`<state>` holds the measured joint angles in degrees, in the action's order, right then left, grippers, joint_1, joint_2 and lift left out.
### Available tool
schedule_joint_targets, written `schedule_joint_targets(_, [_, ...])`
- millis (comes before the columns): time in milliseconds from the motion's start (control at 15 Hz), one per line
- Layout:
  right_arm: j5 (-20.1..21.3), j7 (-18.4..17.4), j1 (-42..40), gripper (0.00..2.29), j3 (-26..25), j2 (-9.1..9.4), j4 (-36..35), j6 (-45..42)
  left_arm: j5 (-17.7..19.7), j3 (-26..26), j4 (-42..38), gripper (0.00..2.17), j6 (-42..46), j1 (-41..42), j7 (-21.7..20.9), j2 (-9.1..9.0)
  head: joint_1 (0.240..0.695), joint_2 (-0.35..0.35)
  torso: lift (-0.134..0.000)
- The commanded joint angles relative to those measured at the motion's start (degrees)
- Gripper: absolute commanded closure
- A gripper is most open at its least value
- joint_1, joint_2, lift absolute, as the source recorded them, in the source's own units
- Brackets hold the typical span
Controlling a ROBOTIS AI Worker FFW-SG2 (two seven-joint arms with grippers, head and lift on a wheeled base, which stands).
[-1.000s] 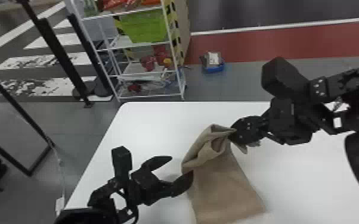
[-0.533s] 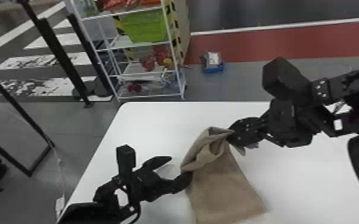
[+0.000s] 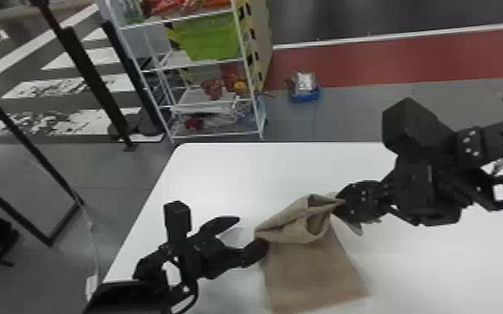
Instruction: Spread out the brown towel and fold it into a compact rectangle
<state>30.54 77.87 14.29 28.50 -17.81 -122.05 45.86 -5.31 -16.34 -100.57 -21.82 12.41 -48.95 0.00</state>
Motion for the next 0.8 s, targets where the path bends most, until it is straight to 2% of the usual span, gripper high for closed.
schedule_joint_targets(0, [1.7, 0.5, -1.7, 1.65, 2.1, -1.53, 0.1, 0.0, 0.0, 0.0, 0.5, 0.05, 0.9, 0.0, 0.0, -0.15, 0.695, 0.279, -0.124])
schedule_joint_targets(533, [3.0, 0.5, -3.7, 1.65, 6.0, -2.23, -0.9, 0.2, 0.0, -0.9, 1.3, 0.05, 1.6, -0.3, -0.3, -0.15, 0.695, 0.3, -0.124])
schedule_joint_targets(733, [5.1, 0.5, -3.7, 1.65, 8.9, -2.41, -0.2, 0.0, 0.0, -0.8, 1.3, 0.05, 1.6, -0.3, -0.3, -0.15, 0.695, 0.313, -0.124])
